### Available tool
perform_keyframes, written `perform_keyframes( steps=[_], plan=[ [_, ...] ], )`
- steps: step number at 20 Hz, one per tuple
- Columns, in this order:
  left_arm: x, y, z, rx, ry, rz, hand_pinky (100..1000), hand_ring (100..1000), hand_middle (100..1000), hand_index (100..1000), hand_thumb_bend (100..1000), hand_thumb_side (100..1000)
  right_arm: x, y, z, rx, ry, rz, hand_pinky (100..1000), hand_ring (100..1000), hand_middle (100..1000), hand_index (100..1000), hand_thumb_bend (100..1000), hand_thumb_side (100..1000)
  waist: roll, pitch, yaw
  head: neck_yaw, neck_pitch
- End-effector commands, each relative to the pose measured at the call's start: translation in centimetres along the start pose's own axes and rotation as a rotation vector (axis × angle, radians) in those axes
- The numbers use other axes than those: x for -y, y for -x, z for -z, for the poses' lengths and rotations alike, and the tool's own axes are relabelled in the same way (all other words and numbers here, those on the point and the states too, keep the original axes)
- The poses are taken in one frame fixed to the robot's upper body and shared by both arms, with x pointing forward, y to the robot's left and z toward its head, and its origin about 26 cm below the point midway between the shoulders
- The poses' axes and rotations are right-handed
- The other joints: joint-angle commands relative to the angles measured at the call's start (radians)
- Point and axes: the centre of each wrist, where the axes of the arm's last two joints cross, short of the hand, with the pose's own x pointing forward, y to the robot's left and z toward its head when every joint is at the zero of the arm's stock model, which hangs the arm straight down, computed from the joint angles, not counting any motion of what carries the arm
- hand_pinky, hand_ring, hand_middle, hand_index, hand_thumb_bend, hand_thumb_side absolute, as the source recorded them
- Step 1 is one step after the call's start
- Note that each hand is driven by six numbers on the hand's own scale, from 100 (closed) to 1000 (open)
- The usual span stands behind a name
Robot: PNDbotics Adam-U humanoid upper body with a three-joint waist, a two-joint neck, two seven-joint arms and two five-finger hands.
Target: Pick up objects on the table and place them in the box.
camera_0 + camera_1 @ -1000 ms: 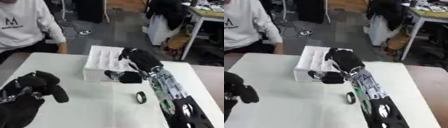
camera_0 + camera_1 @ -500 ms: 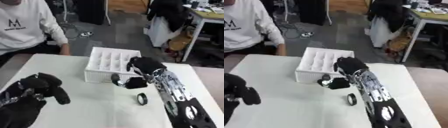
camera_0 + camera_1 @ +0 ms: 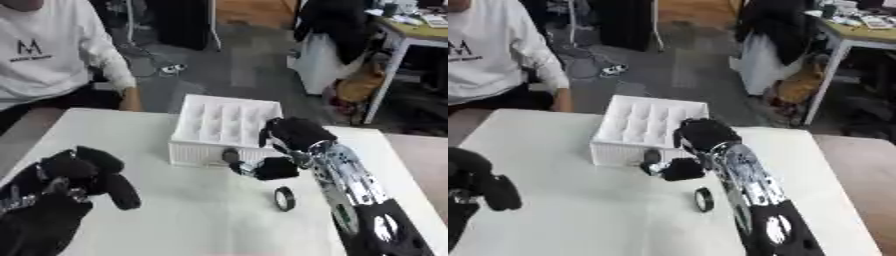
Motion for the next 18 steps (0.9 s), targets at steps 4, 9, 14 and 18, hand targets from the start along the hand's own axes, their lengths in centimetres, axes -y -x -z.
perform_keyframes(
  steps=[4,9,14,18],
  plan=[
    [-0.4,-0.7,0.4,0.008,0.019,0.025,601,581,771,847,464,686,-0.6,1.1,-0.2,-0.025,-0.040,0.002,204,474,743,750,584,1000,0.004,-0.018,0.000,0.008,-0.010],
    [-0.4,-0.7,0.4,0.009,0.019,0.026,601,581,771,847,464,686,-1.4,1.2,0.0,-0.018,-0.082,0.007,218,482,748,751,589,1000,0.005,-0.017,0.000,0.004,-0.010],
    [-0.4,-0.7,0.4,0.008,0.020,0.026,601,581,771,847,464,687,-2.1,1.3,0.3,-0.019,-0.117,0.007,226,487,751,754,592,1000,0.005,-0.016,0.000,0.005,-0.009],
    [-0.4,-0.7,0.4,0.008,0.019,0.027,601,581,770,847,464,687,-2.5,1.5,0.5,-0.026,-0.136,0.007,232,492,753,754,597,1000,0.005,-0.016,0.001,0.006,-0.008]
  ],
)
